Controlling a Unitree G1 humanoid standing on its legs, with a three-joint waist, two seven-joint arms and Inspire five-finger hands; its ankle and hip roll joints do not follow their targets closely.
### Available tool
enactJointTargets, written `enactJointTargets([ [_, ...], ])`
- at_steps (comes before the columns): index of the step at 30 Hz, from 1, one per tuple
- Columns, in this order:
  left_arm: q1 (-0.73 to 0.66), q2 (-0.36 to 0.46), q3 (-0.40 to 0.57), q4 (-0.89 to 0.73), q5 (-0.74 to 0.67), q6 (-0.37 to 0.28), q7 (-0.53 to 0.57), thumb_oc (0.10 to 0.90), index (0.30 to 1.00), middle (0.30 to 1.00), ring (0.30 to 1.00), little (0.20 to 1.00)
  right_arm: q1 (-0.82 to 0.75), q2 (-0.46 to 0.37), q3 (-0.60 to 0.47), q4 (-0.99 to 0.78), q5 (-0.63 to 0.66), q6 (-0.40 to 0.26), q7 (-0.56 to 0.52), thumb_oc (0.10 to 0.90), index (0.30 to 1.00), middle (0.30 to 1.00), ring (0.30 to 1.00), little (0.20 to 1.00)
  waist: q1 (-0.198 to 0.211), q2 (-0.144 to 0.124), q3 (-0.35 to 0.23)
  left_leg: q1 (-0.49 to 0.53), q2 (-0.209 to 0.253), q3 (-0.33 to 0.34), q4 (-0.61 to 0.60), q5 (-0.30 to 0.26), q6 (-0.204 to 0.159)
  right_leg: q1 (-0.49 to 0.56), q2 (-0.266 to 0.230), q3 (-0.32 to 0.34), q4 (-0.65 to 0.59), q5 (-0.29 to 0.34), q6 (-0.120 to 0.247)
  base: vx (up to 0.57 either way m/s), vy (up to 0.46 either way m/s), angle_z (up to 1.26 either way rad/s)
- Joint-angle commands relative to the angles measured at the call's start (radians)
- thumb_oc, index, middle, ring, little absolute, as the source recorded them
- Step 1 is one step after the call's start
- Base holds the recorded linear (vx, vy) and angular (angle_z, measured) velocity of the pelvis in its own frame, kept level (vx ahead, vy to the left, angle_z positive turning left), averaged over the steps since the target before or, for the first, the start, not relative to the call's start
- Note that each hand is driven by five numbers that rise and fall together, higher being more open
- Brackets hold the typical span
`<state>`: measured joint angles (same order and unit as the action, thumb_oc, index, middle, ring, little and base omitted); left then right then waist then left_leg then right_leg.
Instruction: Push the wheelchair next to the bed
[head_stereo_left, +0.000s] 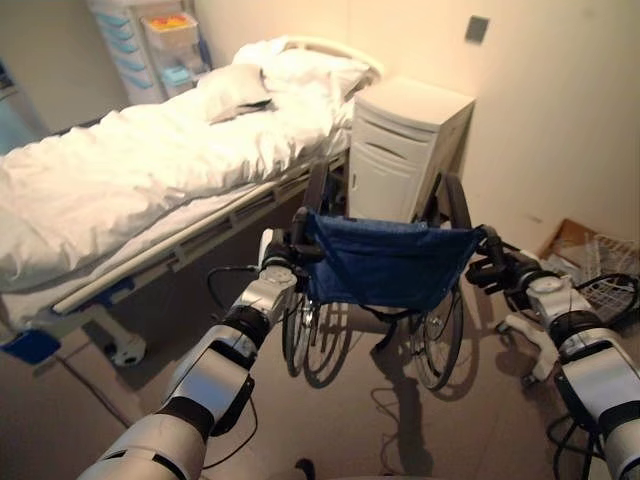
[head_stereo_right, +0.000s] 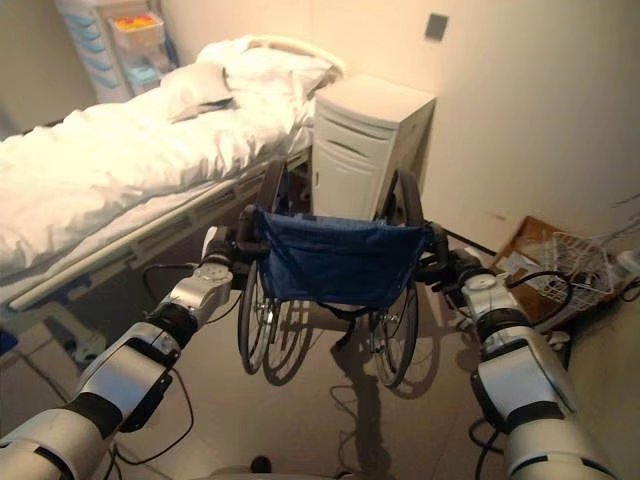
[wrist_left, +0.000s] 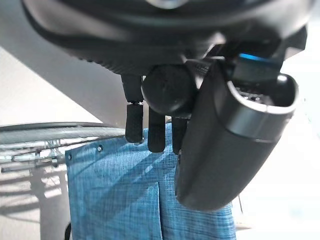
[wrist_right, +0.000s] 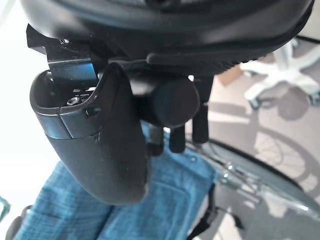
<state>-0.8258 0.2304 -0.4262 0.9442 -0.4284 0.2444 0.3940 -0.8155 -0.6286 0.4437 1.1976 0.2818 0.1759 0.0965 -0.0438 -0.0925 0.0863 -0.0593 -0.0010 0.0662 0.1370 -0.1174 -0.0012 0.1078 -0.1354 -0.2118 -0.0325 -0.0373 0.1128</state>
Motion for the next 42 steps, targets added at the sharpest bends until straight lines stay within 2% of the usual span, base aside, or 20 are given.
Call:
enactJointTargets([
  [1,0.137,0.082,-0.022,0.16,0.04,0.02,0.024,0.4,0.3,0.3,0.3,0.3,-0.055,0.116,0.148,-0.076,-0.145,-0.168,0.118,0.4,0.3,0.3,0.3,0.3,0.061,0.027,0.036,0.113,0.067,-0.06,-0.047,0.068,-0.066,-0.06,-0.014,0.051,0.012,0.087,0.039,0.14,-0.038,-0.01],
  [7,0.119,0.101,-0.016,0.174,0.043,0.013,0.01,0.4,0.3,0.3,0.3,0.3,-0.062,0.118,0.148,-0.067,-0.145,-0.158,0.114,0.4,0.3,0.3,0.3,0.3,0.05,0.047,0.022,0.144,0.072,-0.061,-0.1,0.074,-0.073,-0.058,-0.006,0.054,0.018,0.075,0.039,0.15,-0.018,0.03],
  [14,0.097,0.142,-0.017,0.174,0.032,0.03,0.0,0.4,0.3,0.3,0.3,0.3,-0.055,0.121,0.159,-0.084,-0.132,-0.197,0.111,0.4,0.3,0.3,0.3,0.3,0.048,0.053,0.017,0.141,0.068,-0.053,-0.083,0.054,-0.07,-0.051,-0.006,0.05,0.027,0.048,0.032,0.12,-0.038,0.05],
  [18,0.105,0.15,-0.006,0.174,0.027,0.021,0.004,0.4,0.3,0.3,0.3,0.3,-0.054,0.113,0.173,-0.103,-0.13,-0.194,0.12,0.4,0.3,0.3,0.3,0.3,0.045,0.037,0.022,0.102,0.068,-0.038,0.034,0.021,-0.076,-0.054,-0.004,0.052,0.033,0.033,0.013,0.07,-0.066,0.13],
  [21,0.115,0.154,-0.003,0.158,0.018,0.015,0.012,0.4,0.3,0.3,0.3,0.3,-0.046,0.099,0.191,-0.127,-0.124,-0.188,0.126,0.4,0.3,0.3,0.3,0.3,0.05,0.025,0.044,-0.011,0.067,-0.063,0.263,0.114,-0.095,-0.052,0.009,0.046,0.048,0.022,-0.019,0.06,-0.059,0.16],
  [23,0.128,0.159,-0.003,0.126,0.005,0.017,0.021,0.4,0.3,0.3,0.3,0.3,-0.035,0.084,0.202,-0.146,-0.115,-0.189,0.126,0.4,0.3,0.3,0.3,0.3,0.067,0.027,0.08,-0.11,0.042,-0.087,0.367,0.153,-0.094,-0.029,0.02,0.052,0.068,0.011,-0.035,0.14,0.004,0.57],
  [24,0.14,0.162,0.001,0.109,0.004,0.017,0.023,0.4,0.3,0.3,0.3,0.3,-0.03,0.083,0.199,-0.148,-0.12,-0.193,0.127,0.4,0.3,0.3,0.3,0.3,0.075,0.035,0.095,-0.134,0.046,-0.087,0.343,0.18,-0.098,-0.015,0.031,0.058,0.078,-0.001,-0.038,0.24,0.1,0.28],
  [25,0.153,0.162,0.006,0.094,0.011,0.014,0.022,0.4,0.3,0.3,0.3,0.3,-0.027,0.086,0.193,-0.146,-0.13,-0.196,0.123,0.4,0.3,0.3,0.3,0.3,0.081,0.058,0.111,-0.127,0.08,-0.077,0.231,0.215,-0.105,0.003,0.052,0.06,0.098,-0.025,-0.037,0.27,0.156,-0.33],
  [26,0.159,0.162,0.009,0.087,0.014,0.011,0.023,0.4,0.3,0.3,0.3,0.3,-0.025,0.092,0.19,-0.145,-0.138,-0.196,0.119,0.4,0.3,0.3,0.3,0.3,0.086,0.071,0.12,-0.11,0.098,-0.068,0.131,0.228,-0.107,0.016,0.06,0.062,0.107,-0.037,-0.032,0.32,0.215,-0.68],
  [27,0.156,0.163,0.005,0.09,0.007,0.006,0.028,0.4,0.3,0.3,0.3,0.3,-0.03,0.099,0.185,-0.144,-0.149,-0.2,0.117,0.4,0.3,0.3,0.3,0.3,0.098,0.084,0.126,-0.108,0.107,-0.073,-0.019,0.243,-0.106,0.041,0.063,0.07,0.095,-0.042,-0.02,0.22,0.149,-0.89],
  [28,0.156,0.163,0.005,0.09,0.007,0.006,0.028,0.4,0.3,0.3,0.3,0.3,-0.03,0.099,0.184,-0.144,-0.149,-0.2,0.117,0.4,0.3,0.3,0.3,0.3,0.098,0.082,0.13,-0.102,0.105,-0.071,-0.024,0.245,-0.106,0.046,0.061,0.07,0.095,-0.043,-0.02,0.35,0.22,-0.79],
  [29,0.149,0.153,0.008,0.092,0.009,0.023,0.031,0.4,0.3,0.3,0.3,0.3,-0.027,0.113,0.176,-0.159,-0.14,-0.172,0.107,0.4,0.3,0.3,0.3,0.3,0.099,0.077,0.122,-0.091,0.099,-0.038,-0.025,0.202,-0.087,0.057,0.028,0.059,0.084,-0.047,0.001,0.27,0.161,-0.61],
  [31,0.133,0.173,0.01,0.106,0.013,0.021,0.016,0.4,0.3,0.3,0.3,0.3,-0.025,0.119,0.181,-0.169,-0.159,-0.165,0.092,0.4,0.3,0.3,0.3,0.3,0.107,0.072,0.112,-0.079,0.083,-0.047,-0.05,0.183,-0.079,0.042,-0.006,0.031,0.088,-0.04,0.025,0.27,0.174,-0.39],
  [34,0.103,0.197,0.009,0.123,0.008,0.027,0.0,0.4,0.3,0.3,0.3,0.3,-0.035,0.122,0.174,-0.162,-0.147,-0.174,0.081,0.4,0.3,0.3,0.3,0.3,0.115,0.071,0.109,-0.061,0.07,-0.039,-0.075,0.179,-0.073,0.022,-0.038,-0.003,0.101,-0.032,0.045,0.17,0.109,-0.3],
  [39,0.037,0.198,0.002,0.165,0.019,0.02,-0.008,0.4,0.3,0.3,0.3,0.3,-0.09,0.137,0.169,-0.105,-0.136,-0.185,0.054,0.4,0.3,0.3,0.3,0.3,0.131,0.069,0.103,-0.057,0.047,-0.058,-0.121,0.184,-0.06,-0.015,-0.07,-0.012,0.095,-0.007,0.073,0.13,0.081,0.26],
  [42,0.025,0.2,-0.001,0.155,0.031,0.019,-0.002,0.4,0.3,0.3,0.3,0.3,-0.119,0.147,0.161,-0.1,-0.125,-0.152,0.035,0.4,0.3,0.3,0.3,0.3,0.14,0.068,0.1,-0.062,0.033,-0.068,-0.128,0.179,-0.051,-0.02,-0.082,-0.005,0.089,0.002,0.085,0.11,0.062,-0.03],
])
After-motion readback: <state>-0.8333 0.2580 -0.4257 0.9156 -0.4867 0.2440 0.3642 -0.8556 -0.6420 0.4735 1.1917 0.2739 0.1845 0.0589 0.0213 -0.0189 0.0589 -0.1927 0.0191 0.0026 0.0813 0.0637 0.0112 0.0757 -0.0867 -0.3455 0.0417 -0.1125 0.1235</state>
